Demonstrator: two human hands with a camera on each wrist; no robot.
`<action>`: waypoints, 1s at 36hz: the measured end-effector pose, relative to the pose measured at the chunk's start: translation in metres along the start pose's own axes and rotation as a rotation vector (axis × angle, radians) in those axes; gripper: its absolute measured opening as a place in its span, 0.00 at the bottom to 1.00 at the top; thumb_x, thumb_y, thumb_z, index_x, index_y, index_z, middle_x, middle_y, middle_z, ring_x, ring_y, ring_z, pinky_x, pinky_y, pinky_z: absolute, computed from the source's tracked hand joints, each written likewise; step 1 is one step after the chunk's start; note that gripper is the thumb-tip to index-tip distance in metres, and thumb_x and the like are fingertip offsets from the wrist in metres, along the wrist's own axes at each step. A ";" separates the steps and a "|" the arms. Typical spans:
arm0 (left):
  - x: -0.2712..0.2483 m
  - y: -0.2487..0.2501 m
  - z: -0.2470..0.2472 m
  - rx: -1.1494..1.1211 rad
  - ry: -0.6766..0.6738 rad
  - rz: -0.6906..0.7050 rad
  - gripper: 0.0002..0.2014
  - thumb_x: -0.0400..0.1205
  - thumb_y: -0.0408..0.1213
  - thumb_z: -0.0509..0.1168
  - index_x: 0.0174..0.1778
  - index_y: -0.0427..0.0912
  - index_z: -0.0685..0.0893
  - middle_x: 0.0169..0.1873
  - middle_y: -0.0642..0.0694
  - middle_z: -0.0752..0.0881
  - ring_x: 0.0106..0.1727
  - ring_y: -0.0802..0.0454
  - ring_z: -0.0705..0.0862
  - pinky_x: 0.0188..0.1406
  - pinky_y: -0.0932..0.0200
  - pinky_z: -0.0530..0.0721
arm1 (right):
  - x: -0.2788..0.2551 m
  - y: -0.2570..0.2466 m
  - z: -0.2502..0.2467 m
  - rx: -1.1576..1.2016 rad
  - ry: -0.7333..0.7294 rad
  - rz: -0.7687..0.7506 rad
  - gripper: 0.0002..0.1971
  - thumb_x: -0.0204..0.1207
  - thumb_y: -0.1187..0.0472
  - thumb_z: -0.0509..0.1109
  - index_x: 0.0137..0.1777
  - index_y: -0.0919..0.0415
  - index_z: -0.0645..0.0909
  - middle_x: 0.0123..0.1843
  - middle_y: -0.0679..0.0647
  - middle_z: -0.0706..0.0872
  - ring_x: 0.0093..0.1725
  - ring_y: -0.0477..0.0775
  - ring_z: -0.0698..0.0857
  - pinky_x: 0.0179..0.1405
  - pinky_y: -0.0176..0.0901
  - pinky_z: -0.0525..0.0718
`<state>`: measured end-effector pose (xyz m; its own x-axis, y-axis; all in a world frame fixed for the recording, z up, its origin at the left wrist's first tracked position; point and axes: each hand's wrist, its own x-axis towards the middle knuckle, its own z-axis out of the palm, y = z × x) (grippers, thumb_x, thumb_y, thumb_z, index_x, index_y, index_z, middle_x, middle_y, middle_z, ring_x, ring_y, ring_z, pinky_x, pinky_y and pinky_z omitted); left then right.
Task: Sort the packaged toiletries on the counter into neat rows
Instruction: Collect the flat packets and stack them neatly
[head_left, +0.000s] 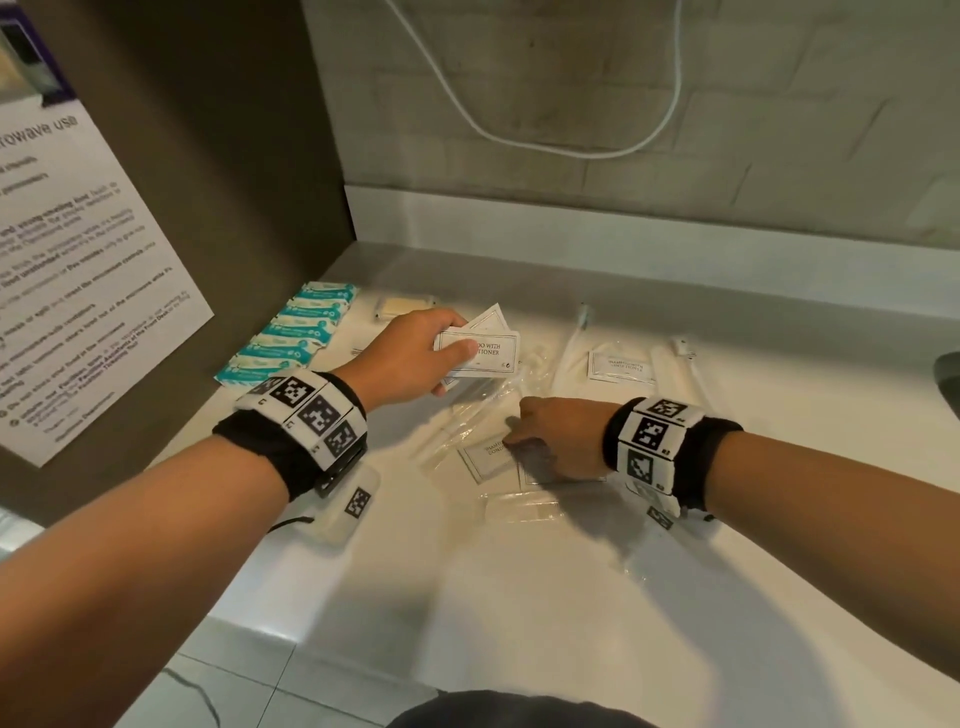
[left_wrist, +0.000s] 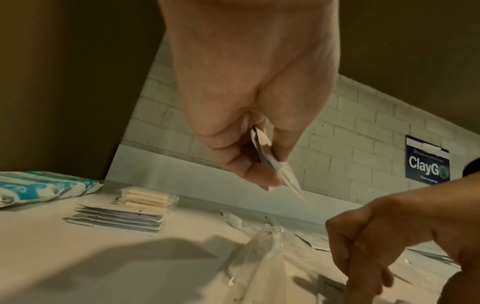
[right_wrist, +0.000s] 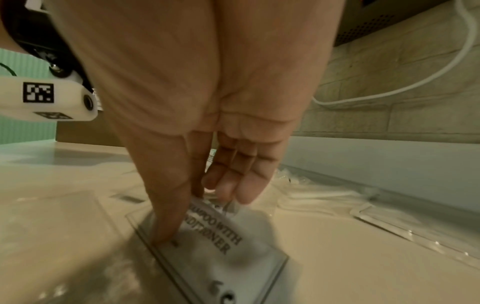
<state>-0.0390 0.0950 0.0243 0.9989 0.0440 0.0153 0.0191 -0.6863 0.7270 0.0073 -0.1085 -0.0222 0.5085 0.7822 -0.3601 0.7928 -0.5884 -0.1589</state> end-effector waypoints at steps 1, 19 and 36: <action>0.000 0.001 0.001 -0.005 -0.001 0.005 0.12 0.86 0.40 0.63 0.63 0.40 0.82 0.57 0.46 0.89 0.43 0.51 0.90 0.32 0.63 0.88 | 0.000 0.000 0.000 -0.015 0.014 0.002 0.23 0.77 0.59 0.68 0.72 0.54 0.75 0.60 0.52 0.78 0.54 0.52 0.79 0.54 0.42 0.82; 0.009 0.014 0.011 0.002 -0.064 0.015 0.06 0.86 0.40 0.64 0.57 0.48 0.82 0.53 0.48 0.90 0.46 0.41 0.91 0.42 0.45 0.91 | -0.002 -0.003 -0.007 -0.146 0.066 0.016 0.19 0.73 0.47 0.72 0.62 0.52 0.79 0.57 0.49 0.79 0.57 0.52 0.74 0.57 0.47 0.80; 0.046 0.028 0.020 -0.011 -0.076 0.034 0.08 0.86 0.42 0.64 0.60 0.49 0.81 0.52 0.48 0.90 0.44 0.38 0.91 0.44 0.40 0.91 | -0.020 0.081 -0.046 0.272 0.105 0.545 0.31 0.71 0.53 0.79 0.72 0.56 0.74 0.67 0.56 0.83 0.63 0.59 0.82 0.62 0.49 0.80</action>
<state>0.0087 0.0637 0.0316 0.9993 -0.0347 -0.0116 -0.0151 -0.6784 0.7346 0.0768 -0.1621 0.0141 0.8576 0.3623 -0.3650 0.3028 -0.9294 -0.2111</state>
